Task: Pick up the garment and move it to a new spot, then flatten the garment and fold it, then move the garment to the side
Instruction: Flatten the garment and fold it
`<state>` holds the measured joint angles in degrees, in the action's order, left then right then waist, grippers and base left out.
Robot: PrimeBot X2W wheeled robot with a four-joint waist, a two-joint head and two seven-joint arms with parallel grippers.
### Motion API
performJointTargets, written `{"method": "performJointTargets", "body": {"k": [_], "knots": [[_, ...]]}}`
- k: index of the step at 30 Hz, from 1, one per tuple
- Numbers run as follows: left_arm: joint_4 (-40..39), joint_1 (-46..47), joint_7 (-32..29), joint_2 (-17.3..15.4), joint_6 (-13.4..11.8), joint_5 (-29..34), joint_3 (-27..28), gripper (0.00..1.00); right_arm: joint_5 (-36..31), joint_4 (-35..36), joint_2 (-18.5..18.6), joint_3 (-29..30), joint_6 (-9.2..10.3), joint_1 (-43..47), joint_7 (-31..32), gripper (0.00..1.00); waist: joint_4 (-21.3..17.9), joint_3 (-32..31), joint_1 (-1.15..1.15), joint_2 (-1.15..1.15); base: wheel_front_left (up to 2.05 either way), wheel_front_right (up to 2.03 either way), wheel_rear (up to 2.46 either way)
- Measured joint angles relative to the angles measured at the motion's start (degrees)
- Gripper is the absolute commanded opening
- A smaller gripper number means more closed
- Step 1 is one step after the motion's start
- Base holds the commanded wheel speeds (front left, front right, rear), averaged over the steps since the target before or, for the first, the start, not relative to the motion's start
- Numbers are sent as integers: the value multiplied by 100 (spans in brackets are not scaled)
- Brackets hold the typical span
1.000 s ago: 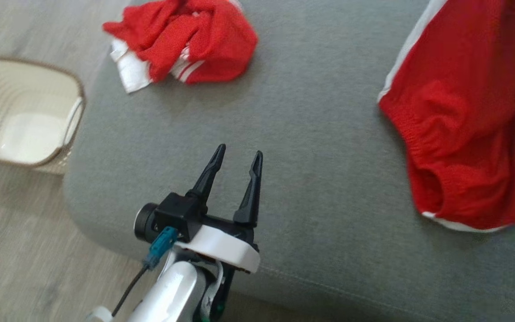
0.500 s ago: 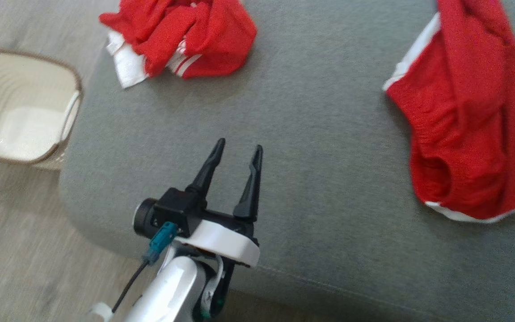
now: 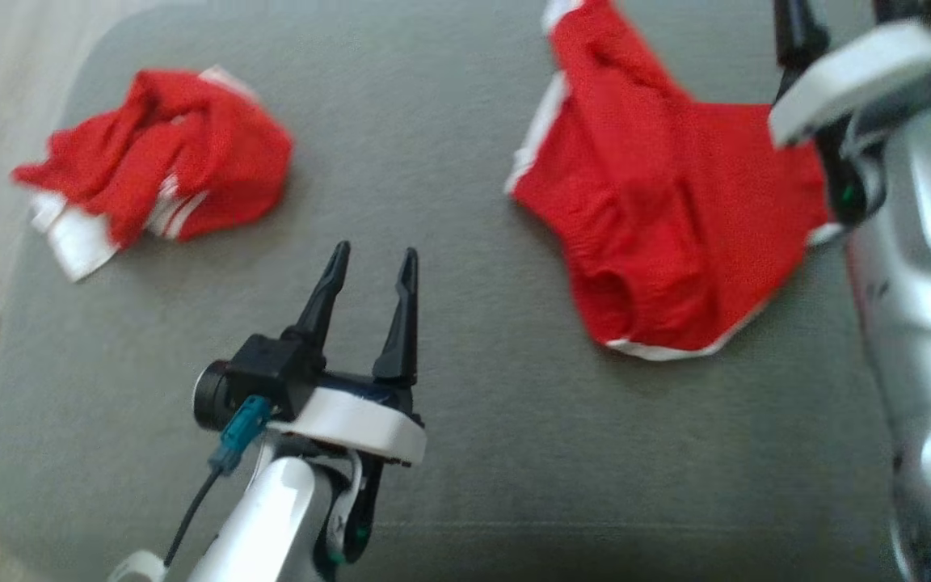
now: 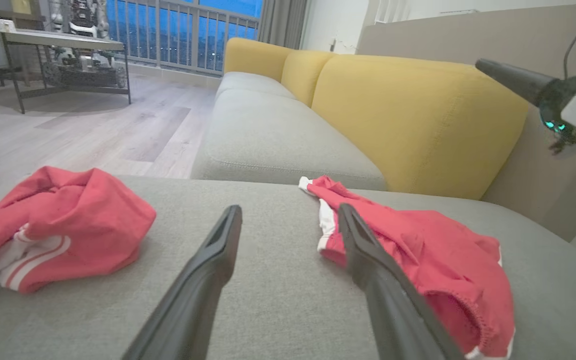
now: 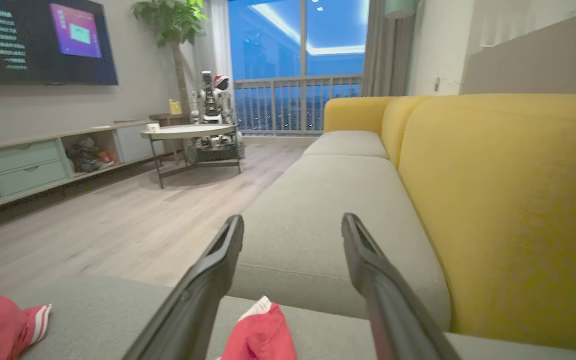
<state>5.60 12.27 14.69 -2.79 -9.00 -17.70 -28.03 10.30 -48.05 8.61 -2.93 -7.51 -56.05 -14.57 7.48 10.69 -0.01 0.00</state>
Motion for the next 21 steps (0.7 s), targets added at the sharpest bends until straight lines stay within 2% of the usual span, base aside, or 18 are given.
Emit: {"method": "performJointTargets", "body": {"k": [5,9,10,16,21], "knots": [[-2,-228,0,-1,44,-1,192,100,497,1211,34,-307,0,1220,-4,100,-590,-268,0,0,0,0,0],[1,-327,0,-2,53,-1,300,100,857,1917,-65,-88,0,2294,-5,100,-979,-440,0,0,0,0,0],[1,-327,0,-2,53,-1,300,100,857,1917,-65,-88,0,2294,-5,100,-979,-440,0,0,0,0,0],[75,-523,0,-2,165,-2,300,100,673,2886,-346,293,0,3683,7,100,-1335,-600,0,0,0,0,0],[147,-619,0,-4,257,-11,260,100,582,3472,-492,441,0,4054,169,100,-1589,-600,0,0,0,0,0]]}}
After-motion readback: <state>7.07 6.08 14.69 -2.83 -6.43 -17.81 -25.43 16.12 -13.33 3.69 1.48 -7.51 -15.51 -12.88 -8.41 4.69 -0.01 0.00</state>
